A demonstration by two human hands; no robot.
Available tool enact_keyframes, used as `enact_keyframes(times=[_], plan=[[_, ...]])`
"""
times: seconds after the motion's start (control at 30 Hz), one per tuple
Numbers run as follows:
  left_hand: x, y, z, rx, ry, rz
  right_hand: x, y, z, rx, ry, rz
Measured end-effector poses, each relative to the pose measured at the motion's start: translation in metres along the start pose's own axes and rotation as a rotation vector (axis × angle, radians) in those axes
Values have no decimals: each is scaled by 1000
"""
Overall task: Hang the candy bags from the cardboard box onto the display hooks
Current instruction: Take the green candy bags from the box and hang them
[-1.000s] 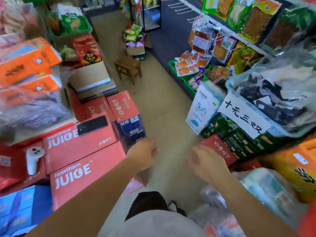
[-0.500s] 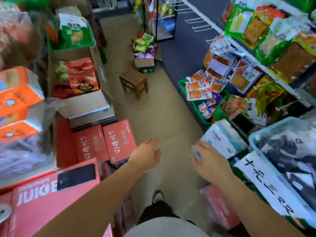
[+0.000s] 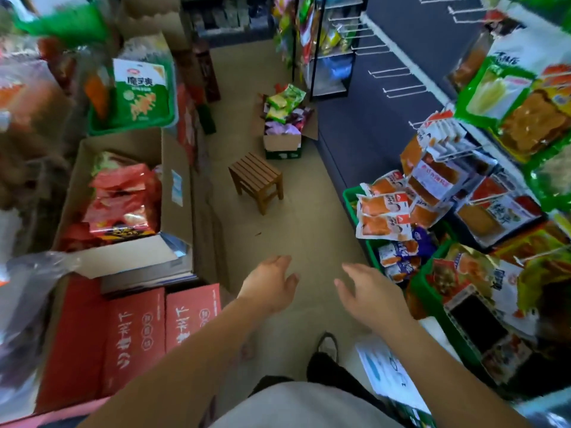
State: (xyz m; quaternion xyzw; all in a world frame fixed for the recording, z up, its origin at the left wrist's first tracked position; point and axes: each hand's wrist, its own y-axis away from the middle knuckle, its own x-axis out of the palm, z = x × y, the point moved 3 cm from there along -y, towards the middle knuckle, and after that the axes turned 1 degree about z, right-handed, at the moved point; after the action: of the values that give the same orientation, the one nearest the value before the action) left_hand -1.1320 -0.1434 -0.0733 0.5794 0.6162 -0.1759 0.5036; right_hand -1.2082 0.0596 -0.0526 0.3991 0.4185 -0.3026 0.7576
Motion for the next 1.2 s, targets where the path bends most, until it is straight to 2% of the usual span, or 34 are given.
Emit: enact_keyframes(times=[0.2, 0.47, 0.7, 0.83, 1.2], plan=[[-55, -91, 4, -137, 36, -38, -50, -120, -3, -105, 18, 101], [-133, -210, 37, -276, 156, -101, -109, -275, 40, -177, 45, 170], [-210, -344, 71, -287, 160, -88, -153, -421, 80, -157, 29, 155], [-255, -422, 79, -231, 139, -71, -186, -500, 94, -133, 48, 112], [-311, -623, 55, -202, 77, -35, -249, -684, 56, -87, 13, 97]])
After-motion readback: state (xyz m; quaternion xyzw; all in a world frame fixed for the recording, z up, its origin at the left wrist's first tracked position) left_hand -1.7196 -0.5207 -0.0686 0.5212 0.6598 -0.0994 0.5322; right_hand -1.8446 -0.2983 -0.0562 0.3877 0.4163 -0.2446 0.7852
